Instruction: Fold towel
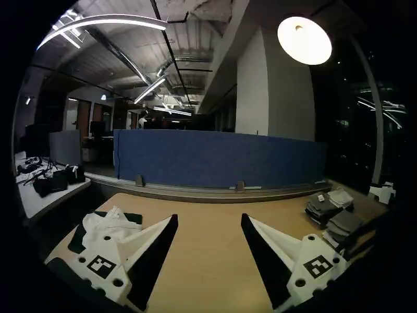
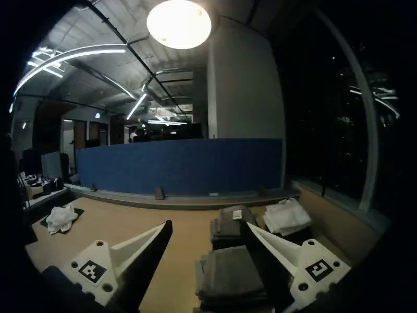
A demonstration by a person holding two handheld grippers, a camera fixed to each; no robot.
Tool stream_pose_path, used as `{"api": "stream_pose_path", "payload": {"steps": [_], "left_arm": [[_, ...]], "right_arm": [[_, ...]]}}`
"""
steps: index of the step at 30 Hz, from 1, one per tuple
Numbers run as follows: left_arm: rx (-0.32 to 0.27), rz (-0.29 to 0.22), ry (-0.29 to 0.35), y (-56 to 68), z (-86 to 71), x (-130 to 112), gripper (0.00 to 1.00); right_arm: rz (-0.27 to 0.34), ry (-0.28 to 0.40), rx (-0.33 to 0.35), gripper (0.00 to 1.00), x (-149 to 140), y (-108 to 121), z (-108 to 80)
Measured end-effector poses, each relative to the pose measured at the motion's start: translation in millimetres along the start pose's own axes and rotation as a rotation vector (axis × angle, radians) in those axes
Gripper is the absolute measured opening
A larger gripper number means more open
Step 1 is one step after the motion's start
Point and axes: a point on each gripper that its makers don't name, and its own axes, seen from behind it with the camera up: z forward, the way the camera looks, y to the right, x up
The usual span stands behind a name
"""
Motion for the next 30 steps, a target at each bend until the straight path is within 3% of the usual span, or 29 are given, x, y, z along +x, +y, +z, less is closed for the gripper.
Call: {"api": "stream_pose_path", "payload": {"steps": [11,17,30], "left_arm": [[0.022,0.02,0.022,-7.3,4.1,-17,0.9],[0.032,0.052,0.021,-10.9,7.1,-39,0.9],[0.07,0.084,0.069,-20.2,12.3,-76,0.9]], "right_arm": [[-0.056,0.027,-0.023,1.0,-8,-9,0.8],[-0.092,0.028,-0.015,1.0,-19,-17,2.0],[-0.113,-0.011,-0.021,1.0,-43,-13,0.8]]}}
